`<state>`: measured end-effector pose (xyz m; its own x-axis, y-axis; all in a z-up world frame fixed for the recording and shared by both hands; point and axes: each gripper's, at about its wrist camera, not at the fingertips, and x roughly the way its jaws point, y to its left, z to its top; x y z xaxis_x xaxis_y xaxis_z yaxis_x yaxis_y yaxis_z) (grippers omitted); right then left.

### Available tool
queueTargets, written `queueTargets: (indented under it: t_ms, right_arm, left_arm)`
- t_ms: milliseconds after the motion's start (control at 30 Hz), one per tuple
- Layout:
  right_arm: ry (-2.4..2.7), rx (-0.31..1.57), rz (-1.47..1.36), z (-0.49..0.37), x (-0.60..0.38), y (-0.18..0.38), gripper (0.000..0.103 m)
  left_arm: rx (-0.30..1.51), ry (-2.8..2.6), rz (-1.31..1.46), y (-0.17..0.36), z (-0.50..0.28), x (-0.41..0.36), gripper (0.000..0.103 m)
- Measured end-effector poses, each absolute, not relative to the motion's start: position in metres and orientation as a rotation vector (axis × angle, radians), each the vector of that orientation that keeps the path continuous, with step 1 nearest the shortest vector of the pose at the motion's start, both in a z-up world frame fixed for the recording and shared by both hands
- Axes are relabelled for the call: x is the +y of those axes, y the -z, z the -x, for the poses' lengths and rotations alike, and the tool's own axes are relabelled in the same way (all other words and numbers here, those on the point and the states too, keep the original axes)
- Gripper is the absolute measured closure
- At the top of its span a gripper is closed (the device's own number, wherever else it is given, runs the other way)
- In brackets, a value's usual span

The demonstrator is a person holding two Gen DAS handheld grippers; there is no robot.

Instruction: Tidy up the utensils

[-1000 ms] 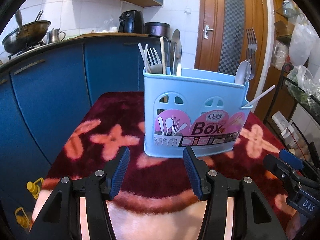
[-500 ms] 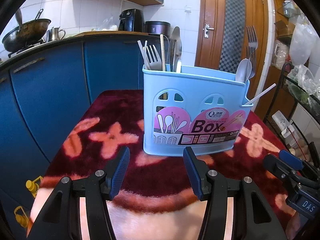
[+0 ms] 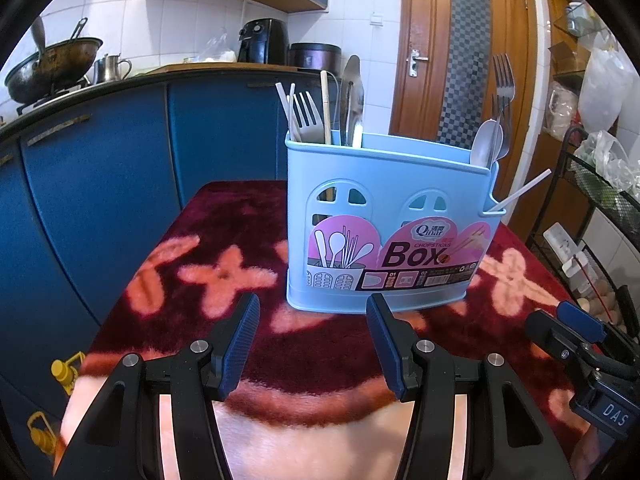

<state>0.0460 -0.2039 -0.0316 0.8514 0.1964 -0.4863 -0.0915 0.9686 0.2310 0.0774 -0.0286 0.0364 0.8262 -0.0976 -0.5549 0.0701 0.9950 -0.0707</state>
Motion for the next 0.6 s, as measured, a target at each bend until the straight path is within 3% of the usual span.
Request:
queueTargets:
  t_ms: [600]
  right_arm:
    - [-0.156, 0.531, -0.204, -0.0446, -0.2029, 0.0313, 0.025]
  left_arm:
    - [0.593, 0.092, 0.055, -0.0371, -0.0772, -0.0286, 0.046]
